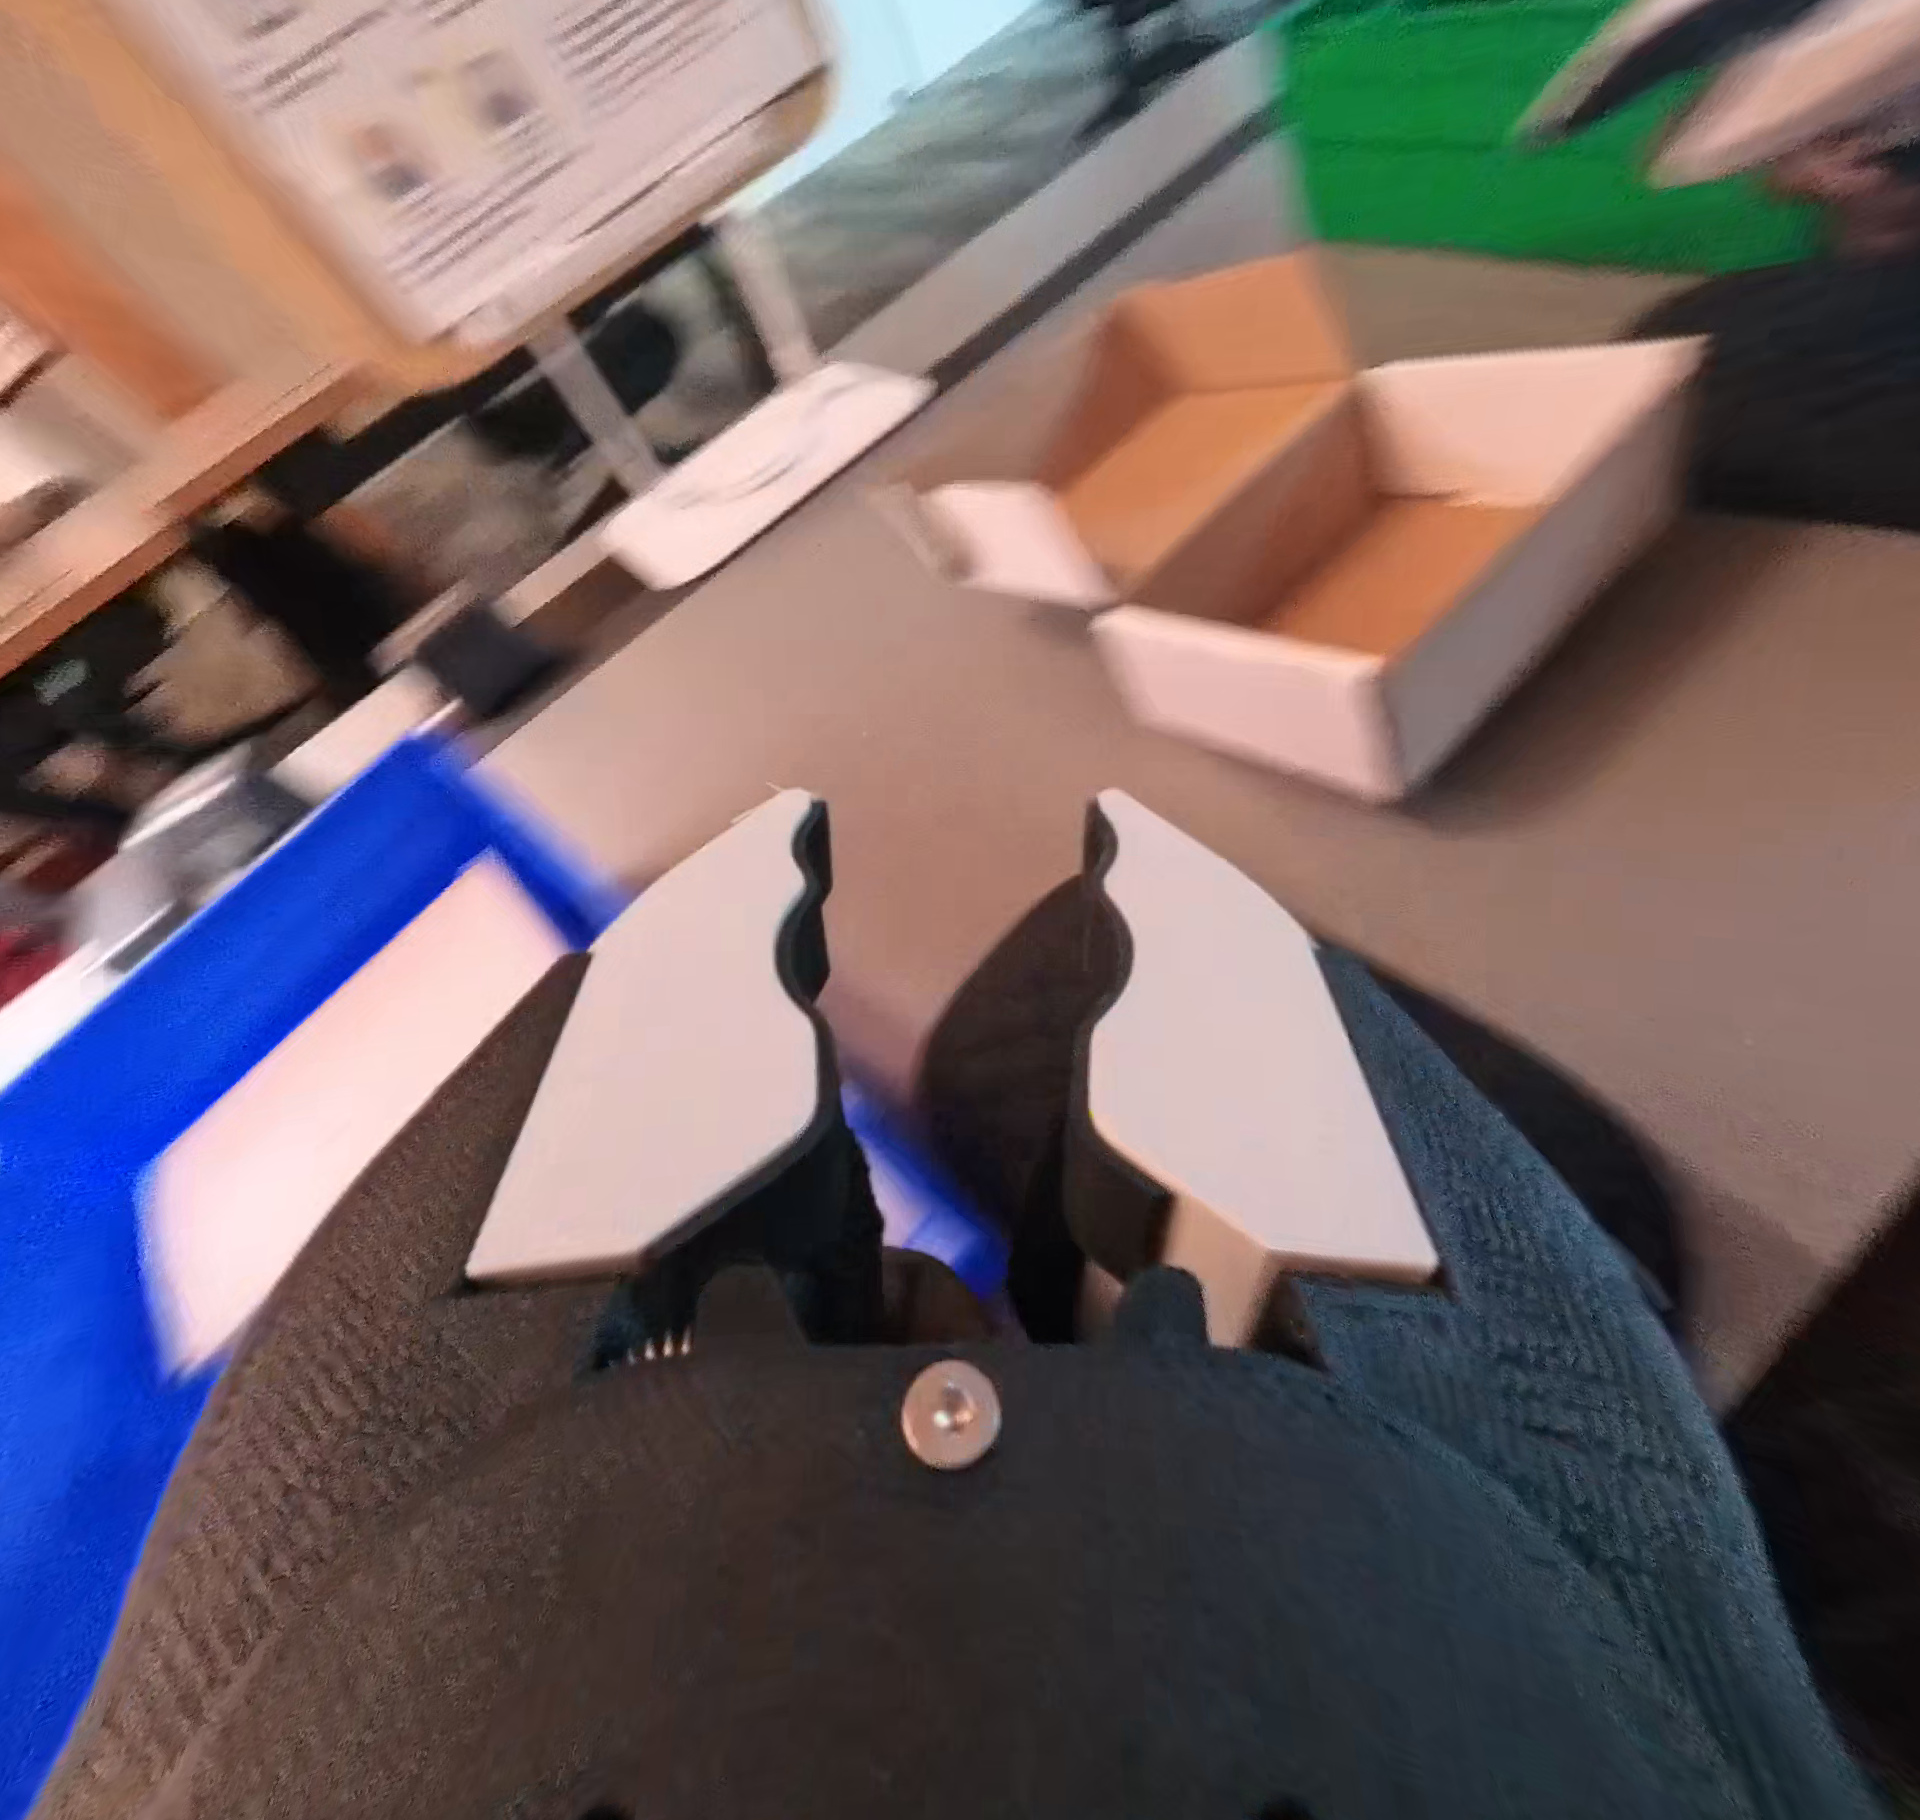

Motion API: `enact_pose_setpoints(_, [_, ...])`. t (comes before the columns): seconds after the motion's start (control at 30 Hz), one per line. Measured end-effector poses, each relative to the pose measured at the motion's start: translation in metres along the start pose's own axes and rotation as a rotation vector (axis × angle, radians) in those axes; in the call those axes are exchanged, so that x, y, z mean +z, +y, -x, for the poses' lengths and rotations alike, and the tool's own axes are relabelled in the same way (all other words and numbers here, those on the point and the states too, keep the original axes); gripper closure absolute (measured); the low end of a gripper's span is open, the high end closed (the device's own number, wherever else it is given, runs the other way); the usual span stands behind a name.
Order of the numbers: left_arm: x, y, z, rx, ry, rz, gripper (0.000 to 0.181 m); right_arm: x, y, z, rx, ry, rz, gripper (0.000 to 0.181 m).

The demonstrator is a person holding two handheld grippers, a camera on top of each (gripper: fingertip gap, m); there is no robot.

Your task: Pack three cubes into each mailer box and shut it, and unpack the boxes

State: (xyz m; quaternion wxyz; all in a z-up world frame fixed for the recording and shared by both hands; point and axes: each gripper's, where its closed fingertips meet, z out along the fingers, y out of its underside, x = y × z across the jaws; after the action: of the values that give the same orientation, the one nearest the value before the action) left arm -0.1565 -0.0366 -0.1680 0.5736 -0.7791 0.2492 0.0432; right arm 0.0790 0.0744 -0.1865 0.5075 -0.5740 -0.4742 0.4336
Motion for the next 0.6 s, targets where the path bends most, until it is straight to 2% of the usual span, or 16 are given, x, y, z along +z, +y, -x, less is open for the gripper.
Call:
enact_pose_setpoints(0.03, [-0.011, 0.011, 0.030, -0.037, -0.099, 0.063, 0.134, 0.002, 0.003, 0.001, 0.014, -0.011, 0.013, 0.130])
enact_pose_setpoints(0.13, [-0.035, 0.062, 0.105, -0.182, -0.301, 0.312, 0.123, 0.005, 0.007, 0.003, -0.004, -0.012, 0.032, 0.130])
enact_pose_setpoints(0.23, [-0.034, 0.121, 0.144, -0.343, -0.325, 0.559, 0.115, 0.004, 0.005, 0.002, 0.004, -0.012, 0.019, 0.131])
enact_pose_setpoints(0.3, [-0.030, 0.155, 0.157, -0.396, -0.323, 0.706, 0.113, 0.003, 0.004, 0.001, 0.011, -0.008, 0.010, 0.131])
enact_pose_setpoints(0.4, [-0.024, 0.187, 0.159, -0.418, -0.291, 0.841, 0.113, 0.003, 0.005, -0.001, 0.007, 0.000, 0.011, 0.132])
enact_pose_setpoints(0.5, [-0.021, 0.203, 0.159, -0.434, -0.292, 0.895, 0.114, 0.004, 0.006, 0.000, 0.002, -0.001, 0.017, 0.132])
enact_pose_setpoints(0.6, [-0.020, 0.211, 0.162, -0.420, -0.312, 0.911, 0.132, 0.004, 0.005, 0.000, -0.004, 0.001, 0.013, 0.132])
